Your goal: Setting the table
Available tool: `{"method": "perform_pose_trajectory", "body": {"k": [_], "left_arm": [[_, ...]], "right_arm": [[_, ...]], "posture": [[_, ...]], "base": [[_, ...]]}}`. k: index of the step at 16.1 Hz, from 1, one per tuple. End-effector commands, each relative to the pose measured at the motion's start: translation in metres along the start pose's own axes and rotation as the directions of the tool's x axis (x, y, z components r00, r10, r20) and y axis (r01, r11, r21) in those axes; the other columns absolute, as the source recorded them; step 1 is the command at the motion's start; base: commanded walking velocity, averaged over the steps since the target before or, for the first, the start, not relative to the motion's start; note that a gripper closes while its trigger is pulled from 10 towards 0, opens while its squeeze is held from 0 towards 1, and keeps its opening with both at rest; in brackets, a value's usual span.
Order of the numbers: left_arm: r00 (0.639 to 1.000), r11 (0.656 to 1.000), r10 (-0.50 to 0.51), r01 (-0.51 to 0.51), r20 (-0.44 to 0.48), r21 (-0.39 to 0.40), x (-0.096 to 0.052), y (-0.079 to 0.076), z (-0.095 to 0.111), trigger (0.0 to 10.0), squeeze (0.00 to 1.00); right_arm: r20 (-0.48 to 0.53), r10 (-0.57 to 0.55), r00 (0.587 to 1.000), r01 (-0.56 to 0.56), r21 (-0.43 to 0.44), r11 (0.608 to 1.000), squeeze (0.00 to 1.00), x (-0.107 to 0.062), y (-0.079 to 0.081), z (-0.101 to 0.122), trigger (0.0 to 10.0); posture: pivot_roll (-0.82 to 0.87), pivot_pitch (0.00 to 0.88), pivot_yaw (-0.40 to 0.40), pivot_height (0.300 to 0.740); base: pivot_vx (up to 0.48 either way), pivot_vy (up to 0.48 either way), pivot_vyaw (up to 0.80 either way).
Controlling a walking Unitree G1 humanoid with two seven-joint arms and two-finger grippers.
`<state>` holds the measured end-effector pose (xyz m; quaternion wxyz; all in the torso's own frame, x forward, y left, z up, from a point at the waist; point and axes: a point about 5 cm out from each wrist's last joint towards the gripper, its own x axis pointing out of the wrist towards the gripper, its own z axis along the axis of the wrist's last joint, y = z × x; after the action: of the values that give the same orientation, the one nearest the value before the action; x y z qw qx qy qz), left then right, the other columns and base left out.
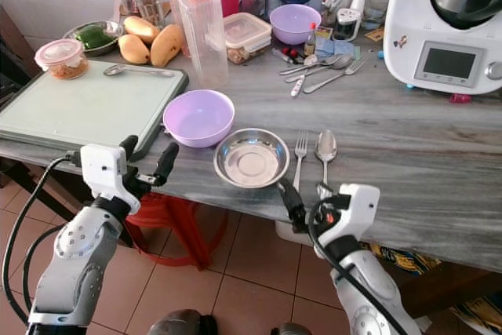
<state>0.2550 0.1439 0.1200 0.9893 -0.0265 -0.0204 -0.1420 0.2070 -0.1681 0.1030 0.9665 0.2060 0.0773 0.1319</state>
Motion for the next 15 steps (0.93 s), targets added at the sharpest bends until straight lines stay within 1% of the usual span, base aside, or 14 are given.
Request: {"method": "perform_pose_trajectory", "body": {"k": [1,2,3,4,5,6,7,8,9,10,11,12,15], "left_arm": [[1.0,1.0,0.005,-0.005,-0.014,0.006,0.0,0.002,-0.003,10.0,0.0],[1.0,1.0,0.016,-0.016,-0.014,0.008,-0.001,0.003,-0.003,10.0,0.0],[0.999,0.999,0.047,-0.046,-0.019,0.009,0.0,0.005,-0.002,10.0,0.0],[0.993,0.992,0.116,-0.115,-0.034,0.044,0.002,0.009,-0.004,10.0,0.0],[0.986,0.986,0.161,-0.158,-0.046,0.056,0.003,0.012,-0.006,10.0,0.0],[0.985,0.985,0.167,-0.164,-0.048,0.055,0.003,0.012,-0.007,10.0,0.0],[0.984,0.985,0.168,-0.166,-0.052,0.039,0.003,0.012,-0.009,10.0,0.0],[0.984,0.985,0.169,-0.167,-0.054,0.033,0.003,0.012,-0.01,10.0,0.0],[0.986,0.987,0.158,-0.156,-0.06,0.026,0.005,0.009,-0.013,10.0,0.0],[0.986,0.988,0.155,-0.153,-0.06,0.025,0.005,0.008,-0.014,10.0,0.0],[0.987,0.988,0.152,-0.151,-0.047,0.019,0.009,0.006,-0.012,10.0,0.0],[0.988,0.988,0.152,-0.151,-0.035,0.015,0.012,0.006,-0.01,10.0,0.0],[0.985,0.985,0.171,-0.171,-0.024,0.013,0.016,0.007,-0.007,10.0,0.0]], "right_arm": [[0.038,0.015,0.999,-0.014,-0.025,1.0,0.0,0.002,0.006,0.009,10.0],[0.059,0.018,0.998,-0.014,-0.061,0.998,0.0,0.004,0.009,0.013,10.0],[0.096,0.004,0.995,0.008,-0.123,0.992,0.0,0.007,0.011,0.02,10.0],[0.137,-0.042,0.99,0.069,-0.194,0.979,0.0,0.01,0.01,0.027,10.0],[0.169,-0.085,0.982,0.124,-0.236,0.964,0.0,0.013,0.008,0.032,10.0],[0.179,-0.1,0.979,0.146,-0.266,0.953,0.0,0.014,0.006,0.033,10.0],[0.205,-0.122,0.971,0.183,-0.308,0.934,0.0,0.015,0.003,0.036,10.0],[0.213,-0.135,0.968,0.199,-0.317,0.927,0.0,0.015,0.001,0.037,10.0],[0.237,-0.175,0.956,0.247,-0.324,0.913,0.0,0.016,-0.004,0.041,10.0],[0.243,-0.178,0.954,0.254,-0.329,0.909,0.0,0.016,-0.005,0.042,10.0],[0.27,-0.201,0.942,0.289,-0.345,0.893,0.0,0.017,-0.01,0.048,10.0],[0.284,-0.218,0.934,0.312,-0.345,0.885,0.0,0.017,-0.013,0.051,10.0],[0.288,-0.217,0.933,0.315,-0.361,0.878,0.0,0.019,-0.013,0.05,10.0]], "posture": [[0.0,0.015,0.071,0.74],[0.0,0.007,0.071,0.74],[0.0,0.002,0.071,0.74],[0.0,0.0,0.071,0.74],[-0.01,0.0,0.069,0.74],[-0.01,0.0,0.066,0.74],[-0.02,0.0,0.069,0.74],[-0.02,0.0,0.068,0.74],[-0.02,0.0,0.066,0.74],[-0.03,0.0,0.066,0.74],[-0.03,0.0,0.061,0.74],[-0.03,0.0,0.059,0.74],[-0.03,0.0,0.053,0.74]], "base": [[0.0,0.0,0.0],[0.0,0.0,0.0],[0.0,0.0,0.0],[0.0,0.0,0.0],[0.0,0.0,0.0],[0.0,0.0,0.0],[0.0,0.0,0.0],[0.0,0.0,0.0],[0.0,0.0,0.0],[0.0,0.0,0.0],[0.0,0.0,0.0],[0.0,0.0,0.0],[0.0,0.0,0.0]]}}
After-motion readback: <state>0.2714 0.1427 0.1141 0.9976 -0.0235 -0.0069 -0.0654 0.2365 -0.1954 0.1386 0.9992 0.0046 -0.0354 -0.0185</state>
